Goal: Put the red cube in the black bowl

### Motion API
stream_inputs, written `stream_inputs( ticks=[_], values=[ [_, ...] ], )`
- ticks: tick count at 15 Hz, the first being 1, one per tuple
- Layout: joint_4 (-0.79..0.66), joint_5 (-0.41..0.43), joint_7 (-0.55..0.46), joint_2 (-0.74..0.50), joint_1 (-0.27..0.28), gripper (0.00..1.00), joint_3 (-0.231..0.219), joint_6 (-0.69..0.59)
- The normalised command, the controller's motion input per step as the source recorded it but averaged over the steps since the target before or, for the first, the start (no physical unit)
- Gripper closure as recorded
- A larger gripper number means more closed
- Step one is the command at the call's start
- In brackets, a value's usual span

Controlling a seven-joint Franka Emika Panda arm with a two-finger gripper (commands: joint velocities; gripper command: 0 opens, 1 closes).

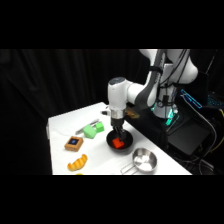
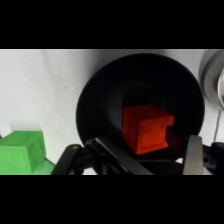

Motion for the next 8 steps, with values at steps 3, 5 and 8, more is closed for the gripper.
stream_inputs(
  ticks=[3, 5, 8],
  values=[
    [-0.01, 0.039, -0.06, -0.12, 0.002, 0.00, 0.020, -0.08],
    [-0.05, 0.015, -0.05, -0.33, 0.019, 0.00, 0.022, -0.30],
    [-0.07, 0.010, -0.07, -0.48, 0.002, 0.00, 0.030, -0.43]
  ],
)
